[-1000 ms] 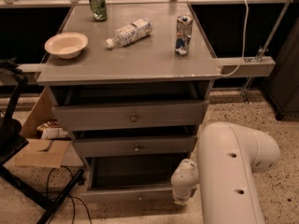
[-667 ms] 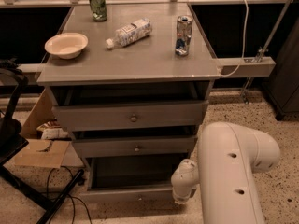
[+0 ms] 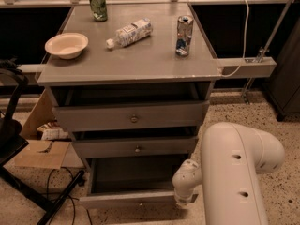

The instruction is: Open bottom drawer

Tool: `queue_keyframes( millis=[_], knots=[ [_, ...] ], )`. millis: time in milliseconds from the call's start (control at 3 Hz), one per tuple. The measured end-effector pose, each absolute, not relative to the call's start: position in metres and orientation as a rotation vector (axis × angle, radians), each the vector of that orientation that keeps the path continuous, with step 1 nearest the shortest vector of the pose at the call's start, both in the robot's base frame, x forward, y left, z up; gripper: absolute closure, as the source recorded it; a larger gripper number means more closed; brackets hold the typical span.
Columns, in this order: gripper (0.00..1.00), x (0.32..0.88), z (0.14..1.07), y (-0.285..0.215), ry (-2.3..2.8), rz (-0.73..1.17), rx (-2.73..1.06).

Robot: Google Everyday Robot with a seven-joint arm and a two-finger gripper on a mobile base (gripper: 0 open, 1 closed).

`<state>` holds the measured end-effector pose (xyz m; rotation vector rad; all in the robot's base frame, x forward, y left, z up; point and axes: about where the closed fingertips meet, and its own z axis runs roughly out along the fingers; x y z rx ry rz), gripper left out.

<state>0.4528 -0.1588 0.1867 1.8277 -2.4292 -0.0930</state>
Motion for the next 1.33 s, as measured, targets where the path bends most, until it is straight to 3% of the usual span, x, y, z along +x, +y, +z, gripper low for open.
queue_keyframes(
  millis=[1000, 1333],
  knots=[
    [1.0, 0.442, 0.202, -0.169, -2.414, -0.11, 1.805],
    [1.0, 0.389, 0.214, -0.194, -2.389, -0.193, 1.698]
  ],
)
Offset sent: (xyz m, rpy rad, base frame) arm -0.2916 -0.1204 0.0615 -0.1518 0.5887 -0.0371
